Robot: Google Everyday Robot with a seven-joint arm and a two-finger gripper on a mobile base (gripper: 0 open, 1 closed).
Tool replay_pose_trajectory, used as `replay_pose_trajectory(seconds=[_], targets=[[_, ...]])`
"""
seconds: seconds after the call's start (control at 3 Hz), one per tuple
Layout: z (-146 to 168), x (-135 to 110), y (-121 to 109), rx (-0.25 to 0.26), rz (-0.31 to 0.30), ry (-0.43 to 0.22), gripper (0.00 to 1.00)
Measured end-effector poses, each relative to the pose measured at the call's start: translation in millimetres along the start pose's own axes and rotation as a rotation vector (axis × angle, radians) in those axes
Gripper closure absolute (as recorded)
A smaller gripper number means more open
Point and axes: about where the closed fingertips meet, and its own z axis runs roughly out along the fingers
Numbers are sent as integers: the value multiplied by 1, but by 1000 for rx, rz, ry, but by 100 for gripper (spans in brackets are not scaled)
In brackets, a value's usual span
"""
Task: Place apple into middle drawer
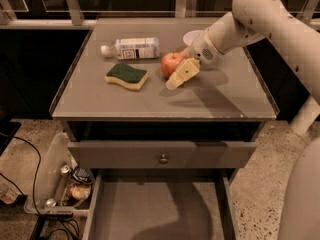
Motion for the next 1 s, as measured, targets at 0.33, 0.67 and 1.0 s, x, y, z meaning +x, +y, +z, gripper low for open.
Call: replay_pose_trajectory(seconds=[0.33, 0.67, 1.0], targets=[[0, 0, 0, 0, 0, 0, 41], [0, 0, 0, 0, 0, 0, 64], [0, 0, 0, 0, 0, 0, 87]])
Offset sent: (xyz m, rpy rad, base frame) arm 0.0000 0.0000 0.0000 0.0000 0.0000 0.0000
